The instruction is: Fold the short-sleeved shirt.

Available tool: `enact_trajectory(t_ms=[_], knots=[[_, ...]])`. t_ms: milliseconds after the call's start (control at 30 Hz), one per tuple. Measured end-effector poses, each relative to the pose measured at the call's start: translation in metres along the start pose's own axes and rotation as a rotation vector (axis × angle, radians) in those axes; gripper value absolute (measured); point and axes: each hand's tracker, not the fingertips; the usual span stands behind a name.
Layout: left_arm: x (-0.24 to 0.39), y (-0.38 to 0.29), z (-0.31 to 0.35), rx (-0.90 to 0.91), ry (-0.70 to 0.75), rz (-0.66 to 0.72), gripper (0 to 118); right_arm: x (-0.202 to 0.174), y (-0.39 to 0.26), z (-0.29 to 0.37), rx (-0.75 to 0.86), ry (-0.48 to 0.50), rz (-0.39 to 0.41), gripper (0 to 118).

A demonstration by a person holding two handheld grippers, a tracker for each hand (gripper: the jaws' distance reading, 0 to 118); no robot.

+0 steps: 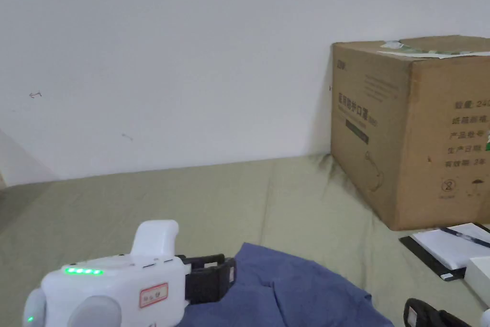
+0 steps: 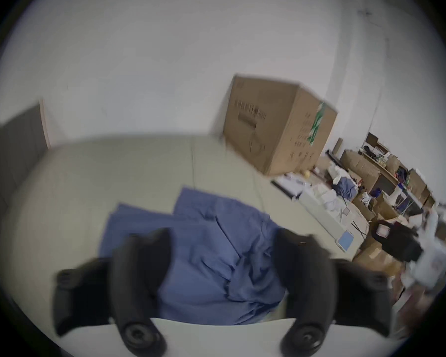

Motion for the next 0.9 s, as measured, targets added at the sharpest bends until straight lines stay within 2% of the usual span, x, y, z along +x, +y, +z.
enact_trajectory(t_ms=[33,67,100,133,200,267,333,433,533,667,733,833,900], knots=[[0.004,-0.004,0.028,0.093,0.036,-0.044,39,-0.004,0.003,0.004,0.021,0.007,0.013,0],[0.009,-0.009,0.049,0.155,0.095,-0.086,10,-0.008,0.006,0.008,0.043,0.010,0.024,0],[0.013,-0.019,0.068,0.215,0.170,-0.112,0,-0.012,0.008,0.012,0.072,0.003,0.034,0],[0.016,-0.030,0.087,0.275,0.211,-0.107,0,-0.015,0.009,0.017,0.105,-0.009,0.040,0],[0.012,-0.050,0.110,0.348,0.179,-0.057,0,-0.021,0.008,0.025,0.154,-0.013,0.039,0],[0.015,-0.071,0.128,0.411,0.304,-0.035,0,-0.026,0.002,0.031,0.216,-0.029,0.058,0],[0.016,-0.089,0.141,0.459,0.412,-0.032,0,-0.032,-0.004,0.035,0.219,-0.095,0.113,0],[0.012,-0.110,0.149,0.464,0.467,-0.030,0,-0.033,-0.013,0.040,0.243,-0.090,0.090,0],[-0.003,-0.110,0.147,0.366,0.421,0.054,0,-0.033,-0.013,0.039,0.221,-0.079,0.073,0],[-0.016,-0.111,0.151,0.406,0.464,0.152,0,-0.034,-0.013,0.036,0.192,-0.084,0.088,0],[-0.023,-0.101,0.146,0.399,0.437,0.203,0,-0.034,-0.011,0.032,0.177,-0.076,0.079,0],[-0.055,-0.043,0.114,0.284,0.297,0.207,0,-0.033,-0.008,0.025,0.143,-0.041,0.074,0],[-0.081,0.004,0.073,0.129,0.279,0.189,0,-0.033,-0.008,0.016,0.119,-0.028,0.093,0]])
